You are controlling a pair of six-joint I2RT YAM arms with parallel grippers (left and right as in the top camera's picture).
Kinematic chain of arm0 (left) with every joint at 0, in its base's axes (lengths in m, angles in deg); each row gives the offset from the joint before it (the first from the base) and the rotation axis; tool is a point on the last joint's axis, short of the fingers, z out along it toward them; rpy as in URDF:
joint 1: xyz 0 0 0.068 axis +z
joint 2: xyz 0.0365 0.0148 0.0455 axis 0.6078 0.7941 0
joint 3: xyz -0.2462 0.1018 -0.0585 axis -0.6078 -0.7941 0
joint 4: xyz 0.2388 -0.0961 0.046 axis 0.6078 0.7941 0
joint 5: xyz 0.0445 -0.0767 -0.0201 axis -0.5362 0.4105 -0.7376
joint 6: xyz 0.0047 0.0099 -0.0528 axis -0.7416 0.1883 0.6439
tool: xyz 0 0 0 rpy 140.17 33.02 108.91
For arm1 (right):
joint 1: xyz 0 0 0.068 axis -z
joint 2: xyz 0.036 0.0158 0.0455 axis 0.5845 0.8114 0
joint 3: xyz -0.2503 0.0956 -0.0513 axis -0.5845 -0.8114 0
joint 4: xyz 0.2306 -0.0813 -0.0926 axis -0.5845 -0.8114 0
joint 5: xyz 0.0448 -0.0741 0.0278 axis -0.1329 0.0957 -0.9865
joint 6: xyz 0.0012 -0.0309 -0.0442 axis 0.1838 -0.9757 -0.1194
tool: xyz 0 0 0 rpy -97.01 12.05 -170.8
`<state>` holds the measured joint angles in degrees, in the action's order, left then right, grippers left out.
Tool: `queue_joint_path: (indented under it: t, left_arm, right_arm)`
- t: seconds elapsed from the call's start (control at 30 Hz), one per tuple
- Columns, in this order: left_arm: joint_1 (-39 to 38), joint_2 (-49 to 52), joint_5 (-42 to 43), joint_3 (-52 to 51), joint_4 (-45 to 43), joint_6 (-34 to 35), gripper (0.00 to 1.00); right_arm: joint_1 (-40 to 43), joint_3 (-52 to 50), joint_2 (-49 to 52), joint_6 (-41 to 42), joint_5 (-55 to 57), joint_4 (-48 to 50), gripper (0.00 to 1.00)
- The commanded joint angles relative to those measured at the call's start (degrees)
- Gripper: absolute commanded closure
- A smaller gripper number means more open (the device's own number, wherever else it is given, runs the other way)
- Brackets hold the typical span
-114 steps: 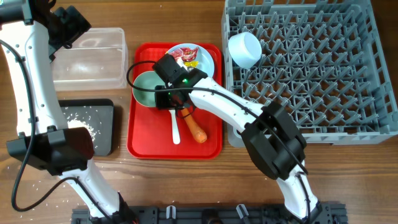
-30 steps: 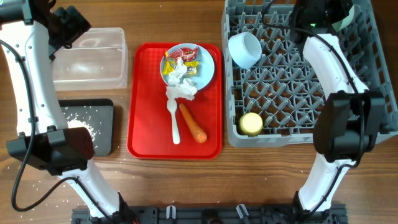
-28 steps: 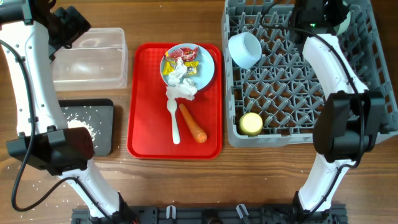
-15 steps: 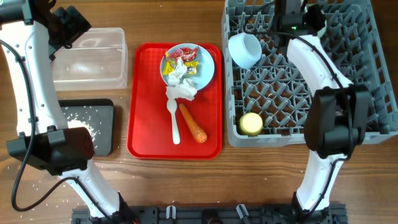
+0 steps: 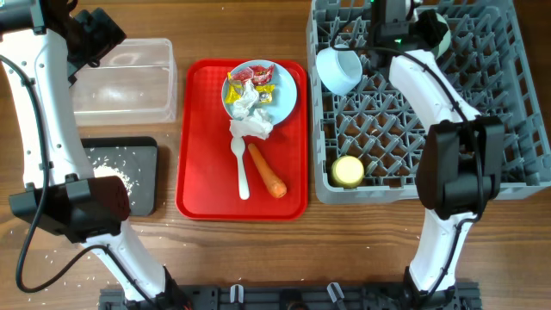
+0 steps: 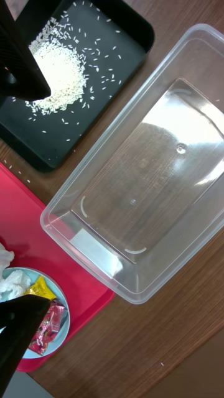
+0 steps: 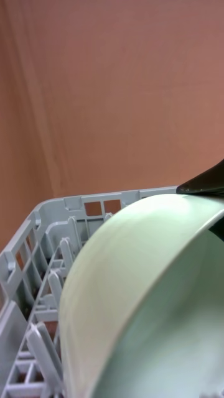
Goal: Sort waste into correct bins and load items into the dishwasher rack
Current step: 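Carry the green bowl into the rack and lower it, then reach the left gripper to the light-blue plate and grasp its rim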
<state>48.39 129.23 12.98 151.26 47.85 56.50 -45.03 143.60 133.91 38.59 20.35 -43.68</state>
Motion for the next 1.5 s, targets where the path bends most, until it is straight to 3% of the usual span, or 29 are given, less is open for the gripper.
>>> queue_joint_path:
  t: [0.0, 0.07, 0.17, 0.23, 0.27, 0.47, 0.73, 0.9, 0.97, 1.0, 1.07, 1.17, 1.23, 1.3, 1.33, 1.4, 1.47]
  left_arm:
    - [0.1, 0.6, 0.0, -0.3, 0.0, 0.1, 0.00]
    - [0.1, 0.6, 0.0, -0.3, 0.0, 0.1, 0.00]
    - [0.1, 0.6, 0.0, -0.3, 0.0, 0.1, 0.00]
    - [0.1, 0.6, 0.0, -0.3, 0.0, 0.1, 0.00]
    - [0.1, 0.6, 0.0, -0.3, 0.0, 0.1, 0.00]
    - [0.1, 0.6, 0.0, -0.3, 0.0, 0.1, 0.00]
    - [0.1, 0.6, -0.2, -0.3, -0.2, 0.1, 0.00]
    - [0.1, 0.6, 3.7, -0.3, -2.9, 2.3, 0.00]
    - [-0.3, 0.8, 12.9, -0.4, -2.9, 4.1, 0.00]
    - [-1.9, 1.0, 19.6, -1.3, -4.7, 6.2, 0.11]
    - [-6.4, 1.4, 20.0, -3.6, -8.8, 8.3, 0.19]
    - [-20.5, 3.8, 11.1, -4.9, -15.3, 8.1, 0.13]
    - [-31.5, 7.3, -1.1, -4.9, -18.2, 7.8, 0.11]
    - [-39.8, 12.0, -12.4, -4.9, -19.7, 8.3, 0.02]
    - [-41.9, 13.9, -13.7, -4.9, -20.0, 9.3, 0.03]
    - [-44.0, 18.2, -13.7, -4.9, -19.8, 12.8, 0.14]
    - [-43.3, 20.2, -13.5, -4.9, -18.6, 16.9, 0.14]
  right_arm:
    - [-3.1, -0.5, 1.2, -0.2, -0.1, -1.1, 0.96]
    - [-5.1, -0.5, 1.2, -0.3, 0.0, -1.4, 0.91]
    - [-7.7, -0.5, 1.2, -2.1, 3.1, -2.6, 0.30]
    - [-9.8, -0.5, 1.1, -5.0, 6.8, -2.6, 0.05]
    - [-10.5, -0.5, 1.0, -5.1, 7.7, -2.5, 0.00]
    - [-11.2, -0.5, -4.0, 2.1, -0.3, -1.4, 0.00]
    - [-11.1, -0.5, -24.9, 32.7, -48.3, -12.6, 0.00]
    - [-7.1, -0.5, -34.3, 34.9, -50.5, -17.9, 0.00]
    - [-3.3, -0.5, -35.8, 35.4, -50.8, -20.8, 0.00]
    - [1.2, -0.5, -35.9, 36.9, -54.2, -22.6, 0.00]
    - [6.5, -0.5, -35.9, 37.9, -61.1, -24.4, 0.00]
    - [12.5, -0.5, -35.9, 37.9, -67.7, -26.6, 0.00]
    - [13.9, -0.5, -35.9, 37.9, -67.9, -28.4, 0.00]
    - [13.8, -0.5, -35.9, 37.2, -67.8, -29.6, 0.00]
    - [13.8, -0.5, -35.9, 37.2, -67.7, -30.1, 0.00]
    - [13.8, -0.5, -35.9, 37.3, -67.6, -31.4, 0.00]
    - [13.8, -0.5, -35.9, 37.2, -67.6, -32.5, 0.00]
